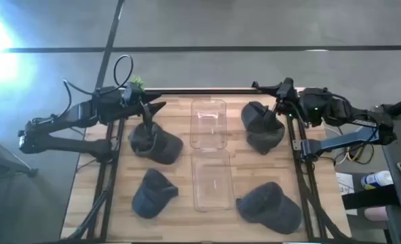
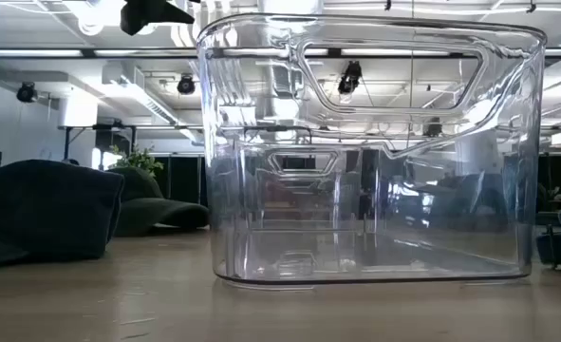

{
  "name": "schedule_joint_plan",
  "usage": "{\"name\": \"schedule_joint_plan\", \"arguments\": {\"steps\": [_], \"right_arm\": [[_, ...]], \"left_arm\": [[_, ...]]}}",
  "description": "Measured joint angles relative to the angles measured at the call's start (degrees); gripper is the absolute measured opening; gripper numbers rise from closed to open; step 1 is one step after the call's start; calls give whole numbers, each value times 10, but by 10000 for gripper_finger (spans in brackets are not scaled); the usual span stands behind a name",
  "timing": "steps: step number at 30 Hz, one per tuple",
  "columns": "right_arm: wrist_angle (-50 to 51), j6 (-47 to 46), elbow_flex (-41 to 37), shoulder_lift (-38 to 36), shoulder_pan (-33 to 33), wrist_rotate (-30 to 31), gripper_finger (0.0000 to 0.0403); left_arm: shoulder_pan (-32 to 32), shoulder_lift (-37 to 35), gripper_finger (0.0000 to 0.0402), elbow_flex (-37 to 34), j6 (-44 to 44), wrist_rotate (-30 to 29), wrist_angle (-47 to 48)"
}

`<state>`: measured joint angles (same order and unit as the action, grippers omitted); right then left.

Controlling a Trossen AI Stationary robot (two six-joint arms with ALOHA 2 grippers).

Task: Pick & Place hat
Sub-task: Put the right gray cap into the top transparent bin

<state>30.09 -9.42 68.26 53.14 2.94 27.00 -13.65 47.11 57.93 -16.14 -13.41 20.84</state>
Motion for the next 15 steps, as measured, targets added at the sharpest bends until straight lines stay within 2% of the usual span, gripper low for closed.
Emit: {"name": "schedule_joint_plan", "arguments": {"steps": [6, 10, 15], "right_arm": [[127, -71, 19, 18, 5, 0, 328], [262, -147, 19, 21, 5, -5, 328], [350, -221, 18, 20, 5, -70, 328]], "left_arm": [[0, 0, 213, 0, -5, 0, 0], [0, 0, 213, 0, -7, 0, 0], [0, 0, 213, 0, -8, 0, 0]]}}
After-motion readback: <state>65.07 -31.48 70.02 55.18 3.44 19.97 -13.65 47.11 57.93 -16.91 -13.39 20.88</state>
